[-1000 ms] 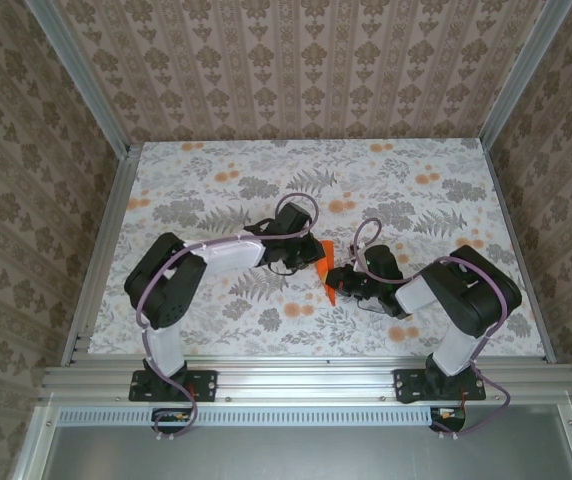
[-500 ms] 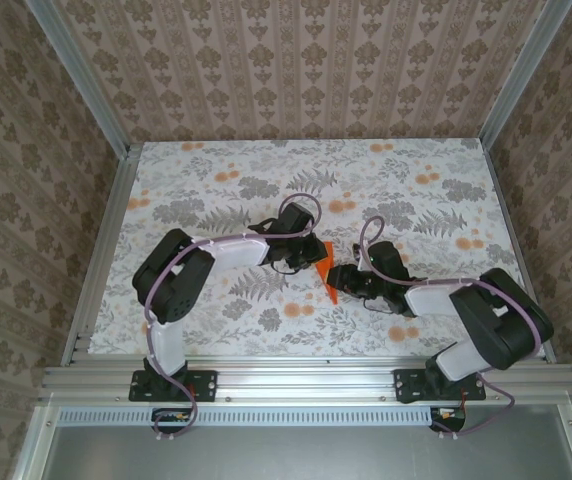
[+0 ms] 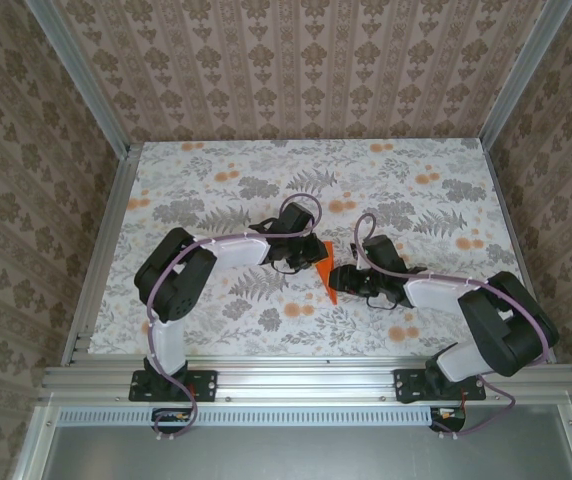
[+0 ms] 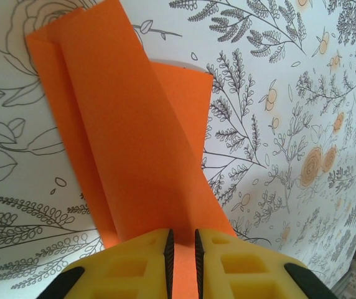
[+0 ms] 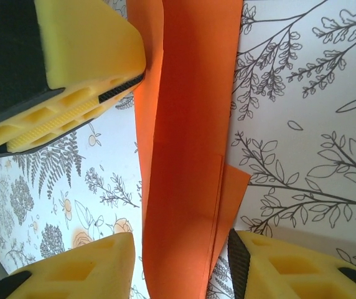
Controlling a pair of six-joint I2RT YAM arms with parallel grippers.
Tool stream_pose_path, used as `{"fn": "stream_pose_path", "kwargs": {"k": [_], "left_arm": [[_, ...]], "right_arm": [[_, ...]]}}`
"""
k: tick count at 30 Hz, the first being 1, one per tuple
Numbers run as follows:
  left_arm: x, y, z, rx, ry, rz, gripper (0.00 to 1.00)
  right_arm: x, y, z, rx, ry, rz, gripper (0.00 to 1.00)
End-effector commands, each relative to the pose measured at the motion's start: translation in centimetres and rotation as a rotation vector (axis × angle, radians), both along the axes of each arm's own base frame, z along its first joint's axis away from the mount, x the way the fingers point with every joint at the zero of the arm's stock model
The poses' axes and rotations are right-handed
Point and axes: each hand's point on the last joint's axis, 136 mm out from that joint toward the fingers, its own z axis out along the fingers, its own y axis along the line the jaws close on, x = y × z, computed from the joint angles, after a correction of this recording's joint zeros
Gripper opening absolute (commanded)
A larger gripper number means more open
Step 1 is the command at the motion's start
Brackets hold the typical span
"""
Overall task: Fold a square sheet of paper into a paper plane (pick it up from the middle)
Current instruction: Fold the wing for the fifth time at the center of the table.
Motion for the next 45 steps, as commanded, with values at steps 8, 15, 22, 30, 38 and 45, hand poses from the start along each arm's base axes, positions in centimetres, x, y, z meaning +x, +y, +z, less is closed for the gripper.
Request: {"fn": "stream_pose_path", "kwargs": {"k": [8,15,22,30,38,45], "left_arm": [[0.4,-0.6,0.3,-0.011,-0.005,-0.022,0.19],[0.3,-0.4,0.1,-0.003,0.002,-0.023,0.18],[0.1,-0.2,-0.3,0.012,0.011,-0.026,0.18],[0.0,-0.1,-0.7,0.024,0.023,-0.031,0.18],[-0.2,0.2,-1.8,0.054,0.049,-0.031,0.18],[-0.9,1.0,-3.5,0.106,0.090,-0.033,0.17]], "right_arm": [[-0.4,0.7,-0.9,-0.032,0.055,0.054,0.45],[-0.6,0.9,-1.4,-0.030,0.079,0.062,0.36],[-0.7,0.5,-2.4,-0.053,0.113,0.046,0.28],[-1.0,0.4,-3.2,-0.064,0.144,0.046,0.24],[-1.5,0.2,-3.7,-0.085,0.173,0.057,0.22],[-1.3,0.4,-3.1,-0.080,0.175,0.066,0.26]]}}
